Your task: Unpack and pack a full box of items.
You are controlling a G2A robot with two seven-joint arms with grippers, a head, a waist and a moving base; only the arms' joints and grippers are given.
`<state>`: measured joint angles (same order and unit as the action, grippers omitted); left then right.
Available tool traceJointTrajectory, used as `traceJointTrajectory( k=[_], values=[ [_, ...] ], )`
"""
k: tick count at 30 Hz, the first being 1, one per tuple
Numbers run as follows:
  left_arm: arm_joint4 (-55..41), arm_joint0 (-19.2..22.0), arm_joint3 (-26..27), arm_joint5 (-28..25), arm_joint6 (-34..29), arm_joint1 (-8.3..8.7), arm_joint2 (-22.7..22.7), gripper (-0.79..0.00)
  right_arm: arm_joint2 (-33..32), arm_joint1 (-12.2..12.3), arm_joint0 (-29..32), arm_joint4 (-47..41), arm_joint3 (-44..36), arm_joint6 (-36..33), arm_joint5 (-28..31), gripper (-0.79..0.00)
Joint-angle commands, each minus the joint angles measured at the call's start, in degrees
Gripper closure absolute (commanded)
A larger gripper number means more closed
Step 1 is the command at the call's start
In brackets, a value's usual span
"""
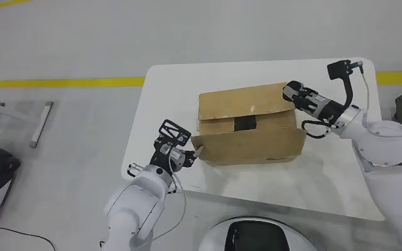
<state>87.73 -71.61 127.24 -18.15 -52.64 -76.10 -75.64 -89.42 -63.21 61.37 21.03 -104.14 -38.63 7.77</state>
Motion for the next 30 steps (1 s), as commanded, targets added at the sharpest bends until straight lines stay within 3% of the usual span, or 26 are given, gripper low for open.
traceJointTrajectory(
  k=[1, 6, 13, 30],
  values=[
    [1.9, 1.7, -1.3, 1.8, -0.6, -0.14, 1.3, -0.785, -1.3, 0.2, -0.5, 1.8, -0.8, 0.7, -0.5, 0.0],
    [3.6, 5.4, -3.8, 2.9, -0.6, -0.55, 5.3, -0.785, -1.1, 0.8, -0.5, 13.1, -5.5, 2.1, -0.7, 0.0],
    [8.3, 8.9, -8.0, 6.4, -1.3, -1.12, 8.9, -0.785, 5.9, 0.7, 1.7, 30.3, -10.4, 5.7, -3.3, 0.0],
    [11.3, 11.0, -13.2, 7.6, -0.7, -1.88, 11.2, -0.785, 21.2, -0.9, 1.1, 46.0, -6.4, 7.4, -5.8, 0.0]
  ],
)
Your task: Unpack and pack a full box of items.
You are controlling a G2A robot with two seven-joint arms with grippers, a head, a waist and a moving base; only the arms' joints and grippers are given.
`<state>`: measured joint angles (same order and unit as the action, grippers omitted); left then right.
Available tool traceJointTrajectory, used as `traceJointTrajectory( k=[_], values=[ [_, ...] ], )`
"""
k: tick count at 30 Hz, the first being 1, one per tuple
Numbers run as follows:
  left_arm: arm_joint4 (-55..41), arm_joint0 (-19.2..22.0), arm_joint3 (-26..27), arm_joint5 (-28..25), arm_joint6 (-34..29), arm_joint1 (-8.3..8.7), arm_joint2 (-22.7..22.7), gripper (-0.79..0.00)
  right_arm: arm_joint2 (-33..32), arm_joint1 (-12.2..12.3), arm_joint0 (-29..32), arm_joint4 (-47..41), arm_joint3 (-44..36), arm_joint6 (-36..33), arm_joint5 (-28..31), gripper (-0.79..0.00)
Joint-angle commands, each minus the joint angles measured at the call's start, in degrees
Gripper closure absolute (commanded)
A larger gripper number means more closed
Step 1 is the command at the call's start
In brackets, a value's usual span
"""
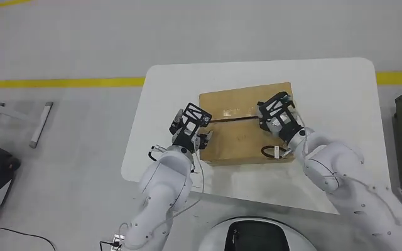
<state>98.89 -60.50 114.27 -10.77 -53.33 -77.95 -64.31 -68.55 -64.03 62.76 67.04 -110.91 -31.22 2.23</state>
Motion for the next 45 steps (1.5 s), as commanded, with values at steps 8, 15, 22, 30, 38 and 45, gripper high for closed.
traceJointTrajectory(
  k=[8, 15, 22, 30, 38, 45],
  values=[
    [0.7, -0.5, -1.0, 0.7, -0.3, -0.13, -1.3, -0.785, 2.4, -0.8, -1.6, 0.8, 2.6, -0.5, -0.9, 0.0],
    [1.2, -1.9, 0.4, 2.3, -0.4, -0.06, -3.8, -0.785, 2.9, -1.3, -1.9, 1.2, 3.1, -0.6, -1.3, 0.0],
    [1.9, -5.4, 3.2, 2.9, -0.8, 0.39, -8.6, -0.785, 2.6, -1.6, -1.8, 1.9, 3.9, -0.3, -1.6, 0.0],
    [0.8, -6.5, -0.2, 4.5, 1.7, 0.38, -10.7, -0.785, 2.7, -2.0, -1.9, 2.2, 4.9, -0.1, -1.3, 0.0],
    [0.4, -4.0, -6.8, 2.7, 4.5, 0.16, -9.2, -0.785, 2.6, -2.4, -2.0, 2.4, 5.1, -0.5, -1.3, 0.0],
    [-1.4, -3.3, -10.7, -0.4, 6.3, -0.04, -7.3, -0.785, 2.0, -2.6, -1.9, 2.8, 5.2, -0.9, -0.8, 0.0]
  ],
)
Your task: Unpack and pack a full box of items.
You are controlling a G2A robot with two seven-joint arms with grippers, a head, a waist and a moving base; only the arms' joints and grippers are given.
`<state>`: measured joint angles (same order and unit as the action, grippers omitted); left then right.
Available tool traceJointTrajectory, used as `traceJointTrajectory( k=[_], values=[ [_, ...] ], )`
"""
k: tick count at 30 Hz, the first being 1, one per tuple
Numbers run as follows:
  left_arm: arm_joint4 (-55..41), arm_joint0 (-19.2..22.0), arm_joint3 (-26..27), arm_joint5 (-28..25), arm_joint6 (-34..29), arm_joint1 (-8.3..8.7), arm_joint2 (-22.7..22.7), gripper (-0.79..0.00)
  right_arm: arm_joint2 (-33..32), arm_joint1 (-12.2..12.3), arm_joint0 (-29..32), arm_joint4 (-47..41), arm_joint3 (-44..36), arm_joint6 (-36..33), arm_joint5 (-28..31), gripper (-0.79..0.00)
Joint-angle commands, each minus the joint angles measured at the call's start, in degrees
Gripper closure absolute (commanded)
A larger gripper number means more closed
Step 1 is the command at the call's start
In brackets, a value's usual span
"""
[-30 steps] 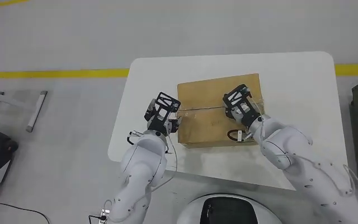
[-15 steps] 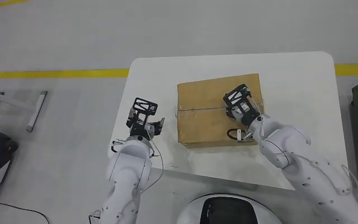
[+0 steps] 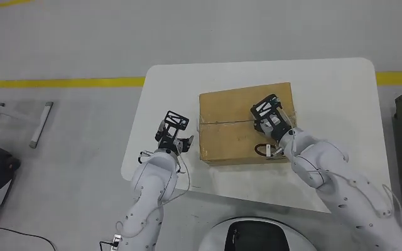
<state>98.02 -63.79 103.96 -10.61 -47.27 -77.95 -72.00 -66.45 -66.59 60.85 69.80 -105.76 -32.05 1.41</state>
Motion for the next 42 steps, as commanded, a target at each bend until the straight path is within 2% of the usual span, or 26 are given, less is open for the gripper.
traceJointTrajectory(
  k=[1, 8, 12, 26, 33, 42],
  values=[
    [-0.9, 0.1, -0.7, -0.9, 0.6, -0.07, 0.6, -0.785, -0.1, -0.1, 0.0, 0.1, 0.0, -0.2, 0.1, 0.0],
    [-2.3, 0.9, -1.6, 0.8, 4.0, -0.47, 2.2, -0.785, 0.1, -0.4, 0.1, 0.3, 0.0, -0.7, 0.6, 0.0],
    [-4.5, 1.5, -1.7, 3.6, 4.8, -0.76, 1.7, -0.785, 0.1, -0.5, 0.1, 0.4, 0.0, -0.8, 0.6, 0.0],
    [-5.1, 3.0, -1.7, 7.6, 6.9, -1.09, 0.4, -0.785, 0.1, -1.1, 0.4, 0.9, 0.1, -1.1, 0.9, 0.0],
    [-5.7, 3.4, 1.0, 8.0, 7.4, -1.26, 0.6, -0.785, -0.3, -1.3, 1.0, 1.2, -0.6, -1.0, 0.6, 0.0],
    [-5.3, 6.2, 2.8, 6.9, 7.2, -1.89, 4.5, -0.785, -4.0, -1.4, 2.3, -2.5, -4.0, -0.6, -2.4, 0.0]
  ],
)
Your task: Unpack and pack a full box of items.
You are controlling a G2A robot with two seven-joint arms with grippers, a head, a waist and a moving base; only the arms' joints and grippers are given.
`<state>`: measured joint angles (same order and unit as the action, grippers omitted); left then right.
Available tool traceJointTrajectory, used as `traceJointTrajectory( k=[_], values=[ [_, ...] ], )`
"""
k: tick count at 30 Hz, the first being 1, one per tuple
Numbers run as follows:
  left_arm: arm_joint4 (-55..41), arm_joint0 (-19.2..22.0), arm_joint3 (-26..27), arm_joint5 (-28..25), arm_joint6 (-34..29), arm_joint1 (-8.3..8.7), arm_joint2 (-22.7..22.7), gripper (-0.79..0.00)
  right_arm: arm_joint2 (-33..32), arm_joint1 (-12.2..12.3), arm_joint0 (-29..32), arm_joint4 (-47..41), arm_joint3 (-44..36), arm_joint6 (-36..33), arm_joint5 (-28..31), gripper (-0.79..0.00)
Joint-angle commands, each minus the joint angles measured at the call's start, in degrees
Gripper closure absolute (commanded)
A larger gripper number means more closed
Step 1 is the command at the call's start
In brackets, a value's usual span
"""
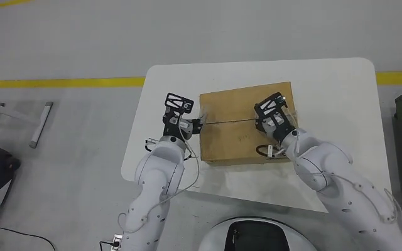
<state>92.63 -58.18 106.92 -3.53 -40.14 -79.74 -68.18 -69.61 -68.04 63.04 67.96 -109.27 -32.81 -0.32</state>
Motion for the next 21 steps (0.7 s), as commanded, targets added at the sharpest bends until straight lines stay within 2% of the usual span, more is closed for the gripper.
traceJointTrajectory(
  k=[1, 10, 21],
  values=[
    [0.3, 1.1, -0.5, -0.4, 0.0, -0.19, 1.2, -0.785, -1.7, 0.0, 0.4, -1.4, -1.0, 0.1, -1.1, 0.0],
    [2.7, 5.4, -2.9, -1.4, -0.4, -1.21, 6.7, -0.785, -11.8, 0.4, 2.6, -5.9, -5.0, -0.1, -5.0, 0.0],
    [4.3, 7.9, -5.2, -2.6, -0.5, -2.66, 13.3, -0.785, -20.5, 1.0, 7.5, -8.4, -6.5, -0.2, -4.4, 0.0]
  ],
)
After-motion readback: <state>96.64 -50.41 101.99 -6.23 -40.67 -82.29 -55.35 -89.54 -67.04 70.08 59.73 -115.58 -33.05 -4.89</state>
